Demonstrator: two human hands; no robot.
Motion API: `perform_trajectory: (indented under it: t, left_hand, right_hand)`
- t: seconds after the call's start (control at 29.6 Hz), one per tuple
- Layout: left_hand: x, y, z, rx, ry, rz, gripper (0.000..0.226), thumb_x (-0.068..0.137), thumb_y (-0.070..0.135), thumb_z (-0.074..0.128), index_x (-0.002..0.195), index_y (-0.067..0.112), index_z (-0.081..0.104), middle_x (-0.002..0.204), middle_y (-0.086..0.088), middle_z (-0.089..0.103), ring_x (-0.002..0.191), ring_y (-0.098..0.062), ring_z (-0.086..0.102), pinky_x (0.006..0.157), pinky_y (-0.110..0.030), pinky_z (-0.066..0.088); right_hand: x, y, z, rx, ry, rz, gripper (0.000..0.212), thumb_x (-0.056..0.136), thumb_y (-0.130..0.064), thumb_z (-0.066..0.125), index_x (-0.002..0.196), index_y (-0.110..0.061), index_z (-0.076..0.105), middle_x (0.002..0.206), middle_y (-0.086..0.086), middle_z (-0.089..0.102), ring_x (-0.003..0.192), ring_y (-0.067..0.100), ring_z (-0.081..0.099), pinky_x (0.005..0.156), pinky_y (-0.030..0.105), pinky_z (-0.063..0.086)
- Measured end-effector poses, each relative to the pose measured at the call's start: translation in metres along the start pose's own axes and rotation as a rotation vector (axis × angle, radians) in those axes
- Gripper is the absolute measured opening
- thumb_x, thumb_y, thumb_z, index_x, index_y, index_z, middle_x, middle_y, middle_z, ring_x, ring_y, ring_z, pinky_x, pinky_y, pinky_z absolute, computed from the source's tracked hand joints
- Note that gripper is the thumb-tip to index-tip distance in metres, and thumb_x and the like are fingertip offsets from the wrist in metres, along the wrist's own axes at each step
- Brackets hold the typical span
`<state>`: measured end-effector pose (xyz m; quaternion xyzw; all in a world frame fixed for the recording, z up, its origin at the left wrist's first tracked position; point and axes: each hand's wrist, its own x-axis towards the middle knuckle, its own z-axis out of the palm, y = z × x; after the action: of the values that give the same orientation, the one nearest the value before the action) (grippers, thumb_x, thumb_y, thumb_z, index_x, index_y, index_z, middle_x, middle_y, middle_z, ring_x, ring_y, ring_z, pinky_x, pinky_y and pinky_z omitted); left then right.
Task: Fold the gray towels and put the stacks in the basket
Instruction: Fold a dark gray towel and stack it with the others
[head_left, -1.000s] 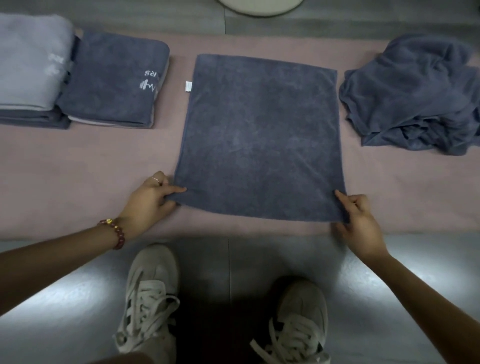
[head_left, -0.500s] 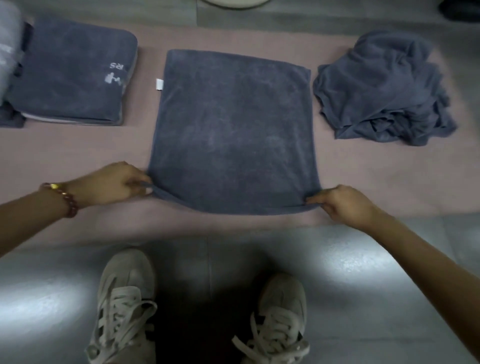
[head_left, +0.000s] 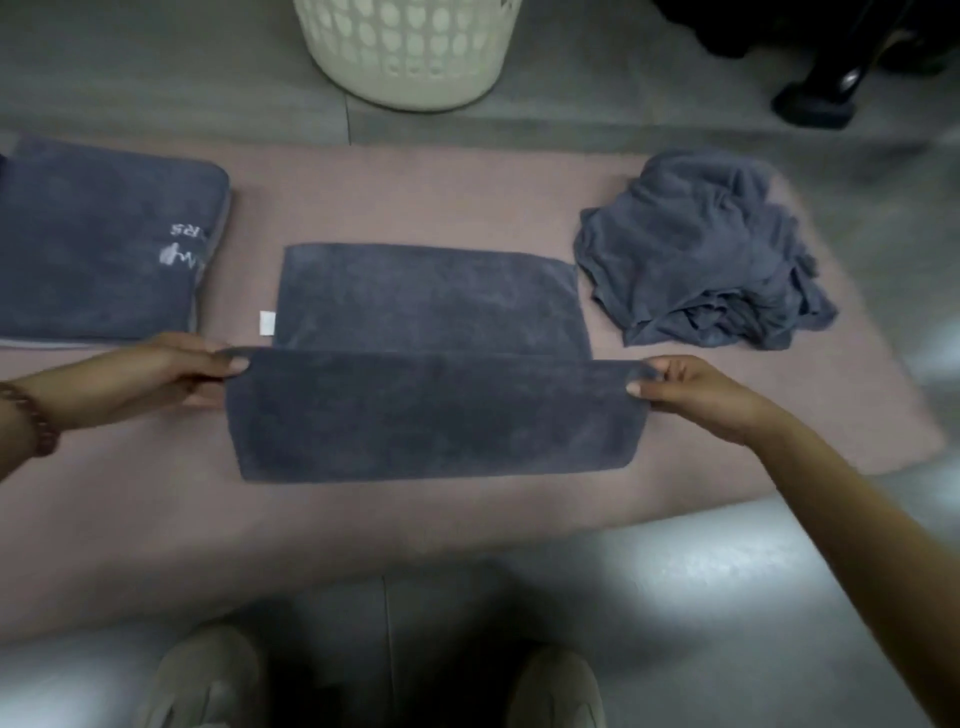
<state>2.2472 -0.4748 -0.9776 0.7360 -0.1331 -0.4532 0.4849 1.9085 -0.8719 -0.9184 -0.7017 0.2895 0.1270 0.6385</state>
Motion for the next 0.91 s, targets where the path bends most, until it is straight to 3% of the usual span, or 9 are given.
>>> perform_trajectory:
  t: [0.1, 0.17, 0.2, 0.3, 0.37, 0.57, 0.68, 0.78, 0.91]
  left_hand:
    - [0.025, 0.026, 0.011, -0.107, 0.14, 0.04, 0.02, 0.096, 0.011, 0.044, 0.086, 0.009, 0.061, 0.069, -0.002, 0.071, 0.059, -0.009, 0.067, 0.055, -0.018, 0.055]
    - [0.049, 0.048, 0.026, -0.099, 0.321, 0.083, 0.024, 0.099, 0.017, 0.042, 0.082, 0.015, 0.059, 0.071, -0.004, 0.063, 0.054, -0.008, 0.061, 0.051, -0.017, 0.049]
    - [0.063, 0.048, 0.028, -0.04, 0.409, 0.119, 0.027, 0.099, 0.019, 0.042, 0.078, 0.014, 0.057, 0.072, -0.006, 0.058, 0.057, -0.013, 0.058, 0.051, -0.018, 0.046]
    - [0.099, 0.034, 0.034, 0.256, 0.605, 0.172, 0.038, 0.097, 0.029, 0.042, 0.073, 0.005, 0.056, 0.076, -0.023, 0.059, 0.075, -0.033, 0.058, 0.066, -0.031, 0.047]
    - [0.109, 0.027, 0.04, 0.373, 0.662, 0.225, 0.037, 0.099, 0.022, 0.042, 0.081, -0.007, 0.058, 0.087, -0.033, 0.061, 0.084, -0.042, 0.059, 0.074, -0.04, 0.043]
    - [0.111, 0.026, 0.056, 0.433, 0.838, 0.365, 0.029, 0.099, 0.011, 0.041, 0.083, -0.01, 0.052, 0.085, -0.034, 0.06, 0.076, -0.043, 0.055, 0.061, -0.03, 0.022]
    - [0.113, 0.031, 0.049, 0.421, 0.869, 0.369, 0.029, 0.099, 0.012, 0.04, 0.085, -0.01, 0.053, 0.084, -0.033, 0.059, 0.07, -0.032, 0.049, 0.06, -0.028, 0.02]
    - [0.125, 0.031, 0.038, 0.525, 0.804, 0.358, 0.029, 0.099, 0.014, 0.041, 0.087, -0.009, 0.053, 0.087, -0.033, 0.059, 0.073, -0.035, 0.05, 0.061, -0.028, 0.021]
    - [0.14, 0.031, 0.029, 0.649, 0.749, 0.311, 0.029, 0.1, 0.021, 0.039, 0.09, -0.003, 0.053, 0.087, -0.033, 0.059, 0.078, -0.042, 0.054, 0.063, -0.034, 0.028]
  right_hand:
    - [0.052, -0.008, 0.006, 0.309, 0.258, -0.066, 0.034, 0.076, -0.033, 0.069, 0.104, -0.014, 0.066, 0.095, -0.001, 0.073, 0.089, 0.013, 0.068, 0.071, 0.022, 0.054]
    - [0.09, -0.015, 0.011, 0.429, 0.418, -0.084, 0.01, 0.092, -0.018, 0.056, 0.096, -0.013, 0.065, 0.084, -0.003, 0.072, 0.082, 0.014, 0.065, 0.069, 0.022, 0.055]
    - [0.107, -0.018, 0.014, 0.444, 0.494, -0.086, 0.012, 0.094, -0.014, 0.053, 0.089, -0.013, 0.063, 0.082, -0.002, 0.07, 0.08, 0.013, 0.063, 0.068, 0.022, 0.055]
    - [0.146, -0.017, 0.02, 0.276, 0.716, -0.077, 0.019, 0.094, -0.013, 0.053, 0.076, -0.015, 0.058, 0.077, -0.003, 0.058, 0.075, 0.01, 0.053, 0.07, 0.022, 0.046]
    - [0.159, -0.008, 0.022, 0.132, 0.77, -0.076, 0.012, 0.092, -0.016, 0.057, 0.083, -0.009, 0.061, 0.077, -0.003, 0.057, 0.073, 0.009, 0.05, 0.074, 0.024, 0.041]
    - [0.174, -0.003, 0.024, -0.184, 0.989, -0.116, 0.025, 0.09, -0.016, 0.059, 0.069, -0.005, 0.05, 0.068, 0.009, 0.052, 0.071, 0.016, 0.046, 0.067, 0.028, 0.036]
    - [0.182, -0.023, 0.019, -0.212, 1.062, -0.214, 0.02, 0.091, -0.013, 0.058, 0.09, 0.006, 0.062, 0.086, 0.017, 0.064, 0.08, 0.019, 0.054, 0.069, 0.023, 0.035]
    - [0.196, -0.033, 0.013, -0.242, 1.04, -0.191, 0.024, 0.092, -0.014, 0.056, 0.105, 0.004, 0.064, 0.103, 0.021, 0.067, 0.097, 0.028, 0.061, 0.077, 0.025, 0.039]
    - [0.211, -0.022, 0.016, -0.292, 1.021, -0.074, 0.025, 0.093, -0.015, 0.052, 0.101, 0.006, 0.061, 0.104, 0.026, 0.065, 0.099, 0.035, 0.061, 0.078, 0.03, 0.041]
